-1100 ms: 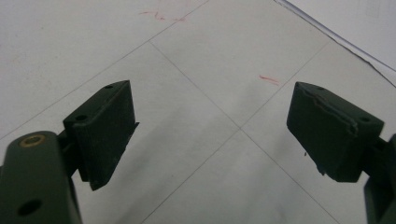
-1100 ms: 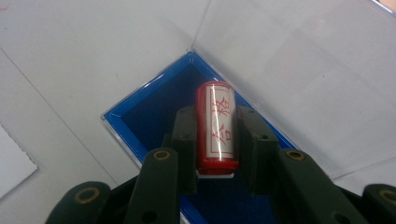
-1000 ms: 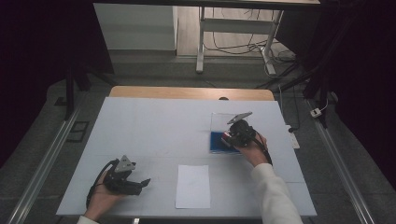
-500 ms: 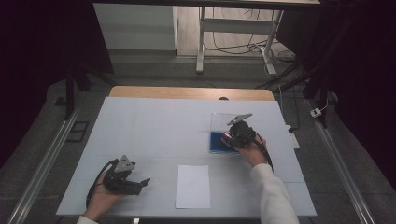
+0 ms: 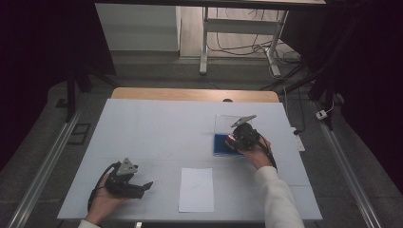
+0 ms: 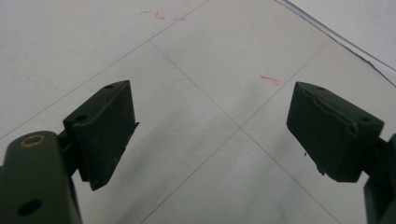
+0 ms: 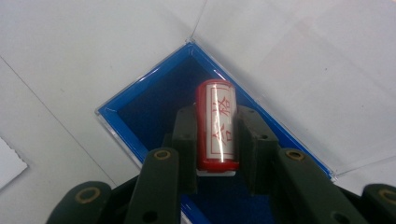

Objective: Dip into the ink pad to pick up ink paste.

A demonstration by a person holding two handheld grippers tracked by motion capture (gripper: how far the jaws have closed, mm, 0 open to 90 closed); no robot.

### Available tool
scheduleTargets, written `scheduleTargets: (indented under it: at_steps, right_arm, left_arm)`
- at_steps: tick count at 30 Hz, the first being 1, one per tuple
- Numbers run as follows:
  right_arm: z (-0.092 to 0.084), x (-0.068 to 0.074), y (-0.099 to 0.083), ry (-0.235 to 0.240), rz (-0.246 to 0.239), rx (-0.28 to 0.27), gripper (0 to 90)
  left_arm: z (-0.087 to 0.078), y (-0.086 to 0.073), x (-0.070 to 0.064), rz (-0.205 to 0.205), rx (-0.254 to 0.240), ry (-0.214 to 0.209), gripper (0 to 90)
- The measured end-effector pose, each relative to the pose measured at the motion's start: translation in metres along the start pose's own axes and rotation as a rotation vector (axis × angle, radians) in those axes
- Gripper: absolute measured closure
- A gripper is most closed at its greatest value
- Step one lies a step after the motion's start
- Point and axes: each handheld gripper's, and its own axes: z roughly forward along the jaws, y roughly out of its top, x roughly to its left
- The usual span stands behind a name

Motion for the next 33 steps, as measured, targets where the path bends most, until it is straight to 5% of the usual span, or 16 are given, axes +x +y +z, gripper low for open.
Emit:
scheduleTargets:
  at_steps: [11, 14, 17, 20, 33]
  right_arm:
    - [-0.002, -0.003, -0.003, 0.019, 0.019, -0.033, 70.5]
    - [-0.006, -0.007, -0.004, 0.041, 0.013, -0.062, 70.3]
    - [-0.012, -0.01, -0.008, 0.072, 0.074, -0.157, 70.3]
    - [-0.018, -0.011, -0.009, 0.067, 0.077, -0.185, 70.3]
    - [-0.023, -0.016, -0.02, 0.086, 0.091, -0.225, 70.2]
  left_arm:
    - [-0.001, 0.0, 0.0, -0.007, -0.006, 0.002, 15.8]
    - [-0.002, -0.001, 0.002, -0.017, -0.014, 0.003, 15.9]
    - [-0.001, -0.001, 0.002, -0.019, -0.009, 0.005, 15.9]
    - [-0.002, -0.001, 0.001, -0.014, -0.01, 0.005, 15.9]
    - [-0.001, -0.001, 0.002, -0.012, -0.006, 0.007, 15.9]
